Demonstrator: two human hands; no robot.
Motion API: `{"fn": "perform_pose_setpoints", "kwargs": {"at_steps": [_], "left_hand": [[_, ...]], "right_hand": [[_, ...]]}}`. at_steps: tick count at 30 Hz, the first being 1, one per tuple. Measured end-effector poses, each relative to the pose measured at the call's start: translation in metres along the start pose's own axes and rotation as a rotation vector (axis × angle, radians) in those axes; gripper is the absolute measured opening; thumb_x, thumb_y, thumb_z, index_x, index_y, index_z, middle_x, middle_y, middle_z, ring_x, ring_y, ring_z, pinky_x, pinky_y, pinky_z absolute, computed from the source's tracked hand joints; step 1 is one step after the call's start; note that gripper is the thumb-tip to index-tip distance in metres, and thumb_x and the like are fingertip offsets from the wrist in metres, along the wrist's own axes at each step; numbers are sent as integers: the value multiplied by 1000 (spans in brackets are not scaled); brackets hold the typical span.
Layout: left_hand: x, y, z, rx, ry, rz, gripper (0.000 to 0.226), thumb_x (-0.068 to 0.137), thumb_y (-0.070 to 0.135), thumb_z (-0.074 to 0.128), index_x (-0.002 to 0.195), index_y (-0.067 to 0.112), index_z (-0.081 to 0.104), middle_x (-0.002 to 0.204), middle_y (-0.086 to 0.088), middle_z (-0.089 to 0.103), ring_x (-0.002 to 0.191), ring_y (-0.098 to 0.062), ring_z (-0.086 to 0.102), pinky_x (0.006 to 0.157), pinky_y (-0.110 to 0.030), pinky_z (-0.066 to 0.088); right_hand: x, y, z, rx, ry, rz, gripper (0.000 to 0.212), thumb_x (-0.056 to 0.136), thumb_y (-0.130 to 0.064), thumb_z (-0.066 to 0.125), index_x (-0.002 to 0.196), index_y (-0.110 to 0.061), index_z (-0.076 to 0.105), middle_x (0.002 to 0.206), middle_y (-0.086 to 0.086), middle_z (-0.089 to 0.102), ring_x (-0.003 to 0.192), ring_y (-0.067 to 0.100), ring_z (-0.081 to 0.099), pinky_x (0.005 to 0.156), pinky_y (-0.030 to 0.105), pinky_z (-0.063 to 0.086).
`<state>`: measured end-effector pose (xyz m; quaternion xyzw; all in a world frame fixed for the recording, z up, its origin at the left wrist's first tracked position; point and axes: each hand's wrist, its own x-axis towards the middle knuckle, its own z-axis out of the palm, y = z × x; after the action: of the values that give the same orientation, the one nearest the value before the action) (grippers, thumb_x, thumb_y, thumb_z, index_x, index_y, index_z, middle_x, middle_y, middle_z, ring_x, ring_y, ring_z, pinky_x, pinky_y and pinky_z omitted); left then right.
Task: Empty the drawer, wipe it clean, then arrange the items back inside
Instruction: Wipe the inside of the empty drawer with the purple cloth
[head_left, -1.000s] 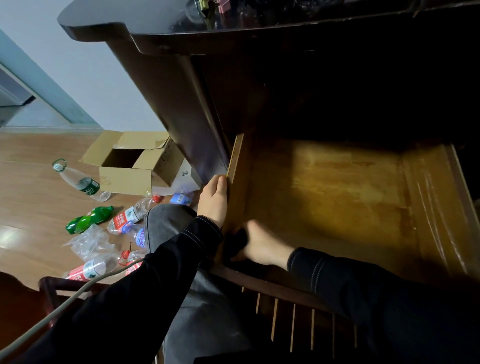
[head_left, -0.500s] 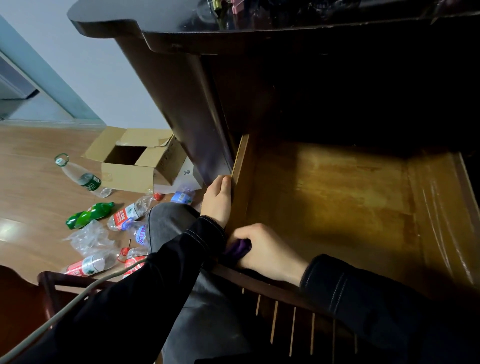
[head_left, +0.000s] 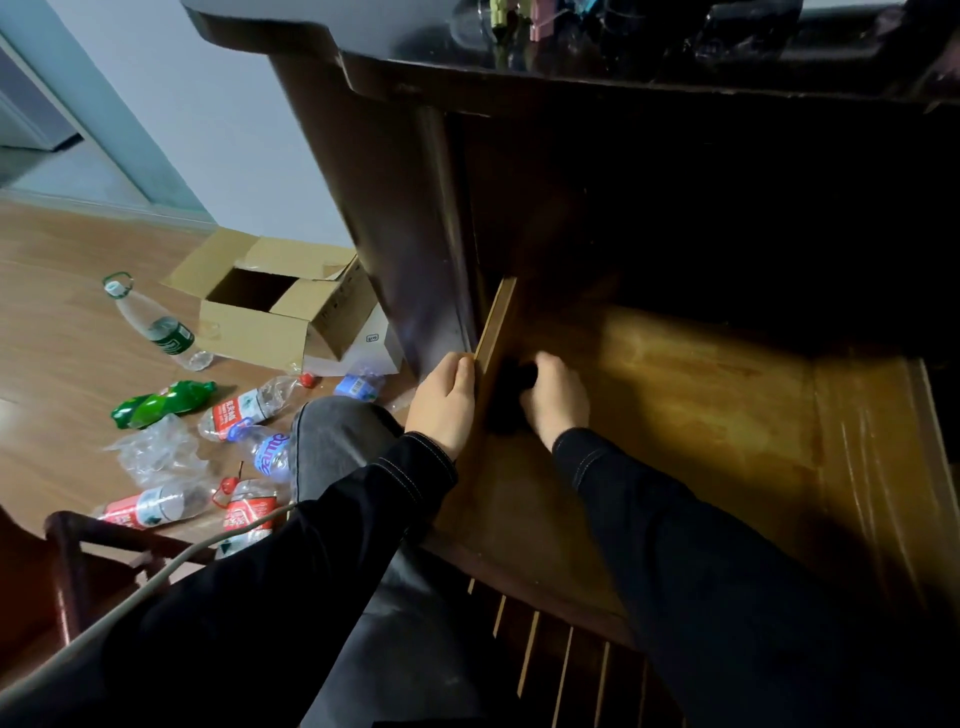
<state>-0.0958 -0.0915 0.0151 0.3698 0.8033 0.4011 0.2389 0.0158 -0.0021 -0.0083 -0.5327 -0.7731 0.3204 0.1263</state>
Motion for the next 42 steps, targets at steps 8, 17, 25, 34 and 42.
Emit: {"fn": "perform_pose_setpoints", "kwargs": {"at_steps": [8, 17, 25, 34, 42], "left_hand": [[-26, 27, -9, 478, 115, 597, 37, 97, 19, 51, 133, 9, 53, 129, -12, 52, 117, -31, 48, 100, -41, 43], [-77, 128, 60, -400, -810, -208, 56, 93, 45, 65, 139, 22, 43, 129, -2, 55, 117, -24, 57, 89, -41, 54], [-71, 130, 138, -621, -666, -345, 15, 88, 10, 71, 98, 8, 60, 96, -14, 67, 83, -30, 65, 69, -41, 56], [-41, 112, 184, -539, -556, -195, 34, 82, 19, 79, 101, 15, 51, 90, -1, 62, 79, -16, 62, 59, -23, 46], [-11, 130, 244, -219, -445, 115, 47, 87, 38, 71, 126, 21, 53, 112, 1, 64, 102, -23, 63, 89, -38, 54]], "right_hand": [[-71, 29, -29, -33, -585, -74, 24, 84, -7, 72, 103, -18, 63, 96, -3, 68, 85, 12, 66, 67, 27, 53], [-121, 76, -175, 553, -139, -3, 41, 87, -5, 71, 119, -26, 58, 108, -8, 72, 100, 4, 68, 81, 21, 55], [-112, 135, -226, 176, 52, 61, 31, 90, -14, 67, 110, -36, 62, 116, -12, 65, 104, 5, 64, 86, 22, 54], [-90, 190, -210, -430, 426, -58, 20, 89, -6, 64, 95, -21, 76, 120, -11, 63, 126, 15, 43, 95, 31, 46], [-67, 187, -214, -472, 482, -27, 20, 88, -10, 61, 82, -24, 73, 97, -14, 60, 109, 15, 45, 76, 24, 42]]}}
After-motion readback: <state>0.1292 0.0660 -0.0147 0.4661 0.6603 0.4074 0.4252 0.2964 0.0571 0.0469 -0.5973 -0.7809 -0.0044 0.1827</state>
